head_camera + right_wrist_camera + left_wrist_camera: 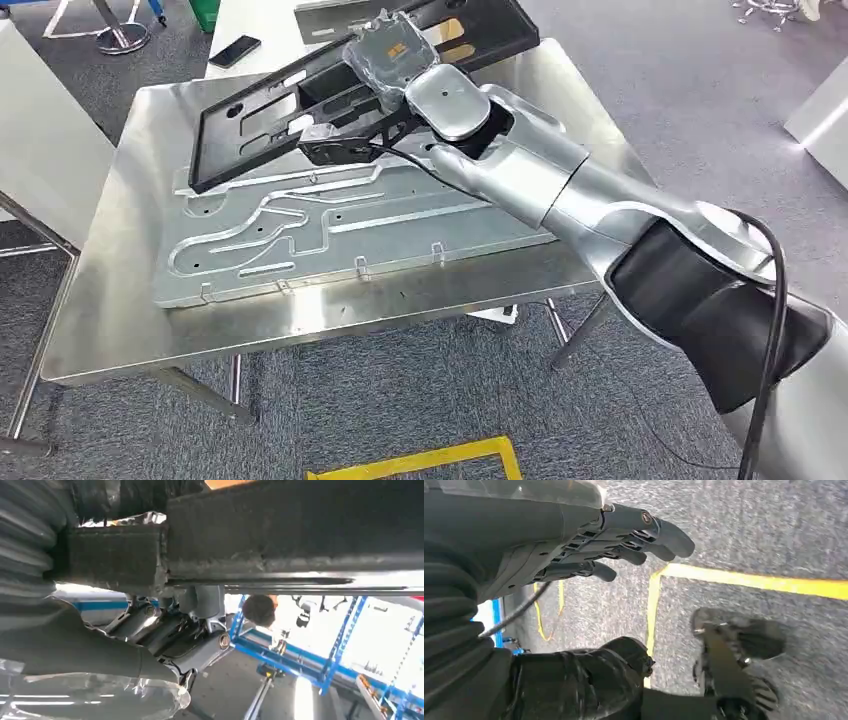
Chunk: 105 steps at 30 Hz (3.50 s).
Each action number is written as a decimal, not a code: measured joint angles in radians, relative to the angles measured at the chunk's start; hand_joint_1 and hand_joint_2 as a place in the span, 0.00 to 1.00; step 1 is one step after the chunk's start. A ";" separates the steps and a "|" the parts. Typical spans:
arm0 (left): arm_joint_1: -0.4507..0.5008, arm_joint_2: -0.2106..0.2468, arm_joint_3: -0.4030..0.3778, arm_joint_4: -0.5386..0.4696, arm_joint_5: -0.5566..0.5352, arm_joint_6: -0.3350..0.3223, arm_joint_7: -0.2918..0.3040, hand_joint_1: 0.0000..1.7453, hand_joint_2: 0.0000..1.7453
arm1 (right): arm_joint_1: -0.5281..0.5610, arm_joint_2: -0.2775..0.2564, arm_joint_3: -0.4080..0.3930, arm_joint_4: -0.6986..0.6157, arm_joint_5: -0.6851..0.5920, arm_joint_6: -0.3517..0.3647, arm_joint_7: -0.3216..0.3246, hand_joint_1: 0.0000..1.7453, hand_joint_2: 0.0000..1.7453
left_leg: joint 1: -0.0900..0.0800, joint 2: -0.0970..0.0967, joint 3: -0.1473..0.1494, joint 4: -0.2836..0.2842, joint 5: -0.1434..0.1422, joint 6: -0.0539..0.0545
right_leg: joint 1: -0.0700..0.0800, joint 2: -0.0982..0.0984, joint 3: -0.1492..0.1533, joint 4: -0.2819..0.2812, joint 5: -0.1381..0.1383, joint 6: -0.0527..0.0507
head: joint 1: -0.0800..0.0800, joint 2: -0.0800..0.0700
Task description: Take the parts from the cabinet and place them on the table.
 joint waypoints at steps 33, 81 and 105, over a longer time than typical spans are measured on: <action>-0.011 -0.002 -0.003 0.000 -0.009 -0.017 -0.009 0.00 1.00 | 0.151 0.006 -0.093 -0.032 -0.087 -0.126 -0.019 1.00 1.00 | 0.000 -0.001 0.035 -0.089 0.021 -0.012 | 0.002 -0.004 0.007 -0.010 -0.003 0.015 | -0.002 0.000; -0.014 -0.012 -0.003 0.000 0.050 -0.043 -0.068 0.00 0.00 | 0.347 -0.008 -0.161 0.016 -0.104 -0.162 -0.045 0.00 0.00 | -0.006 -0.002 0.072 -0.087 -0.032 0.009 | -0.003 -0.007 -0.055 0.021 0.025 0.027 | 0.002 0.000; -0.011 -0.015 0.002 0.000 0.059 -0.053 -0.085 0.00 0.00 | 0.366 -0.029 -0.191 0.015 -0.088 -0.159 -0.033 0.00 0.00 | -0.003 0.009 0.051 -0.113 0.015 0.041 | -0.007 -0.008 -0.129 0.290 -0.137 0.044 | 0.010 0.000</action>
